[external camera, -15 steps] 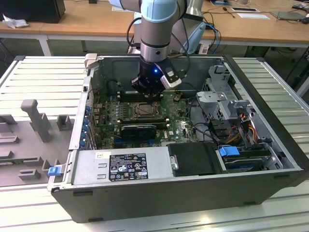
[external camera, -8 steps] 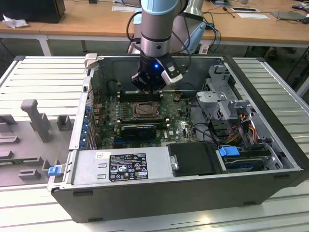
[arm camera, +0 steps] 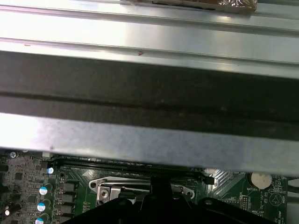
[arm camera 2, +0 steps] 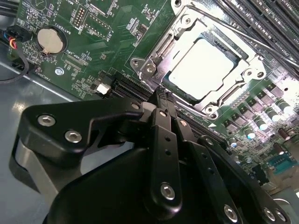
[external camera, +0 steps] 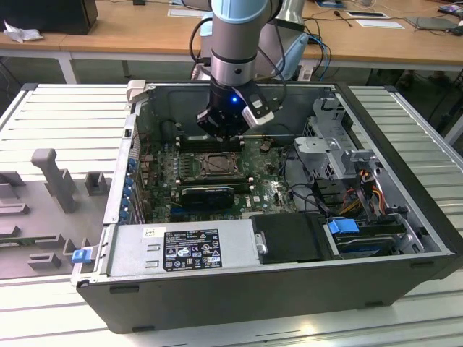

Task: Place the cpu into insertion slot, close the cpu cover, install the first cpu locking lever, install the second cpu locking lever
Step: 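Install the second cpu locking lever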

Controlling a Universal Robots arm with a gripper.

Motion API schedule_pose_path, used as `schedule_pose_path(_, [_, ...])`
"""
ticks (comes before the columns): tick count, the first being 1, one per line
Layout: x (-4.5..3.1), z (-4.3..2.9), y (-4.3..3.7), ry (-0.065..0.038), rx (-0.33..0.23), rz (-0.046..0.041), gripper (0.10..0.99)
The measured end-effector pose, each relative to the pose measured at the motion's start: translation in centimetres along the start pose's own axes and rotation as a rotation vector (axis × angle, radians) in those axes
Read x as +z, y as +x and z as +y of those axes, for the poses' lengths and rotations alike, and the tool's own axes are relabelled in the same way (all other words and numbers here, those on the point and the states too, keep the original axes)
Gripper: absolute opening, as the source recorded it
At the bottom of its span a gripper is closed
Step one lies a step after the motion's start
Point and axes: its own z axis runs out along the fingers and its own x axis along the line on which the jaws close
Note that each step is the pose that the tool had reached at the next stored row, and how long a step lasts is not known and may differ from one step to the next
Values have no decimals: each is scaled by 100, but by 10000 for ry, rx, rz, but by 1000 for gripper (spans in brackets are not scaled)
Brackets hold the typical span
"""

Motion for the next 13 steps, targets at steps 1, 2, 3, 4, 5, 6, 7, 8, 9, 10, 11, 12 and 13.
schedule_pose_path(1, [0,-2,0,0,0,0,106])
schedule_pose_path(2, [0,-3,0,0,0,0,106])
schedule_pose_path(3, [1,-6,-2,0,-2,0,106])
schedule_pose_path(4, [0,-12,-1,0,-1,0,106])
schedule_pose_path(5, [-1,-19,-1,1,-1,0,106])
schedule_pose_path(6, [-1,-25,0,0,0,0,106])
schedule_pose_path(7, [-1,-28,0,0,0,0,106])
schedule_pose_path(8, [-1,-31,1,0,-1,0,106])
schedule_pose_path(9, [-2,-35,1,0,-1,0,106])
schedule_pose_path(10, [-2,-38,1,0,0,0,106])
schedule_pose_path(11, [-2,-41,1,0,-1,0,106])
schedule_pose_path(12, [-3,-47,2,1,-1,0,106])
schedule_pose_path(13, [-3,-55,2,0,0,0,106])
